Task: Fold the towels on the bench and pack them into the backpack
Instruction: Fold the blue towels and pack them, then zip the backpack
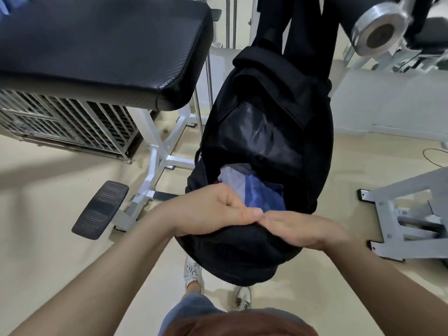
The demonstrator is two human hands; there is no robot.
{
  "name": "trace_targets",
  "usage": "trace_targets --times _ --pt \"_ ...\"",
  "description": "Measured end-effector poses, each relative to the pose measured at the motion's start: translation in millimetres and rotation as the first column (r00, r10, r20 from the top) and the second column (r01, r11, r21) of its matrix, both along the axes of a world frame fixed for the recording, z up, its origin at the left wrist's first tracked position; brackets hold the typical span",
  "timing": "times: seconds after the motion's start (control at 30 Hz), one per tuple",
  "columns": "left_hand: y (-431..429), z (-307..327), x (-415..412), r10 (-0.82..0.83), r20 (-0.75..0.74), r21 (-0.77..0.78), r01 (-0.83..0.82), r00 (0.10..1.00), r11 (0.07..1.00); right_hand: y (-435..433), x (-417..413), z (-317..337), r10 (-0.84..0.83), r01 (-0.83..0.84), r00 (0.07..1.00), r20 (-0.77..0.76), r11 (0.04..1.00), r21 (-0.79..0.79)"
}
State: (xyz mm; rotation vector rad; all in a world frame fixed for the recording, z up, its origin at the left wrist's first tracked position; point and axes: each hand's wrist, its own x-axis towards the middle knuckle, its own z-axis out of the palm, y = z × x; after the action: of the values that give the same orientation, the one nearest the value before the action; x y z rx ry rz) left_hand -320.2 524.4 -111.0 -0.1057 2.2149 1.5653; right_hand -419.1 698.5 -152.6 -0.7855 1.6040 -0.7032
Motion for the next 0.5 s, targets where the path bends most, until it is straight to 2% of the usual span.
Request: trace_targets --times 0.07,0.1,0.17,0.23,0.3,0.43,0.5 --pt "-13.8 -9.2 -2.0 0.076 0.095 0.028 -0.079 0.993 0.997 1.4 2.5 11.9 0.132 -0.128 0.990 0.043 0.988 -0.091" --pt "-19.4 -11.2 -3.7 0.097 0.156 0.036 -0.104 0.983 0.994 0.8 7.3 18.0 0.141 -0.141 0.990 -0.006 0.984 -0.110" --pt "-23.0 -16.1 -13.6 0.060 0.283 0.034 -0.073 0.957 0.997 -3.5 14.9 16.8 0.021 -0.038 0.991 -0.132 0.992 -0.123" --pt "-16.7 -26.0 -38.0 -0.014 0.397 -0.070 0.045 0.918 0.996 -3.7 23.7 14.9 -0.020 -0.015 0.973 -0.229 0.989 -0.150" --pt "-3.9 -41.2 -81.0 -0.026 0.468 -0.249 0.160 0.883 0.955 2.8 29.9 12.5 -0.020 -0.031 0.966 -0.256 0.981 -0.191" --pt "12.9 -95.9 -151.9 0.112 0.359 -0.566 0.121 0.927 0.816 23.1 35.2 10.5 -0.161 0.105 0.962 -0.219 0.963 -0.247" --pt "16.0 -133.0 -160.3 0.167 0.343 -0.640 0.100 0.925 0.762 33.2 37.7 11.0 -0.219 0.159 0.955 -0.201 0.948 -0.274"
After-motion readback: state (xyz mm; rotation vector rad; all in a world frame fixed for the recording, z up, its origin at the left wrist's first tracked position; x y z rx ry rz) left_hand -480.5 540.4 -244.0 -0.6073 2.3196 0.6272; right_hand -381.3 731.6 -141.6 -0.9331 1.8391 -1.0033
